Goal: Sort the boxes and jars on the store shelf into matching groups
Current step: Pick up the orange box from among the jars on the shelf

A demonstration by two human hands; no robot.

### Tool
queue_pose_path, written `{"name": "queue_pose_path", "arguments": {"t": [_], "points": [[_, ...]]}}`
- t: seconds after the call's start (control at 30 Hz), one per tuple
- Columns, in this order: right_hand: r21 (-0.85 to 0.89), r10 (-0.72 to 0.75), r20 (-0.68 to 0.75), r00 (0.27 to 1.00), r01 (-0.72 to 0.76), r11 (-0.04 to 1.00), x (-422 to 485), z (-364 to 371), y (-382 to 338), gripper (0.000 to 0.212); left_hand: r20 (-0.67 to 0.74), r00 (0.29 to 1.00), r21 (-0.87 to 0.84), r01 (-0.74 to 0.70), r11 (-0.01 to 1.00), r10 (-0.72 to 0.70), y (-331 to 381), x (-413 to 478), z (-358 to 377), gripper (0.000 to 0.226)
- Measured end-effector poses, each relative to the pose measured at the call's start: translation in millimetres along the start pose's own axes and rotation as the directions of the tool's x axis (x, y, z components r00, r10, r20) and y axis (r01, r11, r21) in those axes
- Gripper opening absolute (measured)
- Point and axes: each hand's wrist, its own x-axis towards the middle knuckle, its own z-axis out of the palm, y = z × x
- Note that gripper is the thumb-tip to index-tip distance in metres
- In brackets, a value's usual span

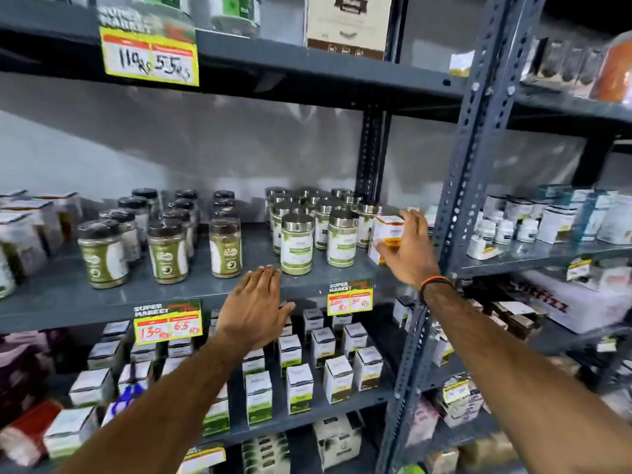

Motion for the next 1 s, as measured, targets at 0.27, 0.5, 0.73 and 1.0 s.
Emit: {"name": "queue_pose_path", "arguments": {"t": [0.27,0.5,0.73,1.0], "points": [[-0.048,0.12,0.031,0.992,-0.118,0.992,20.6,29.4,15.5,0.074,-0.106,0.994,0.033,-0.002,0.999,0.005,-3.2,6.3,9.5,0.071],[0.086,0.101,-0.139,0.985,-0.09,0.992,6.0,17.8,1.9,0.075,-0.058,0.998,-0.073,-0.014,0.997,0.01,-4.8,4.2,-0.4,0.067],[0.178,-0.075,-0.199,0.977,0.111,0.978,-49.2,-4.2,-79.2,0.075,-0.017,0.988,-0.22,-0.153,0.963,0.153,-28.6,-57.9,-52.2,0.05],[0.363,-0.287,-0.077,0.955,0.295,0.884,-121.5,45.3,-247.4,0.076,-0.187,0.981,-0.183,0.01,0.983,-0.045,-178.1,-183.9,-97.4,0.05]]}}
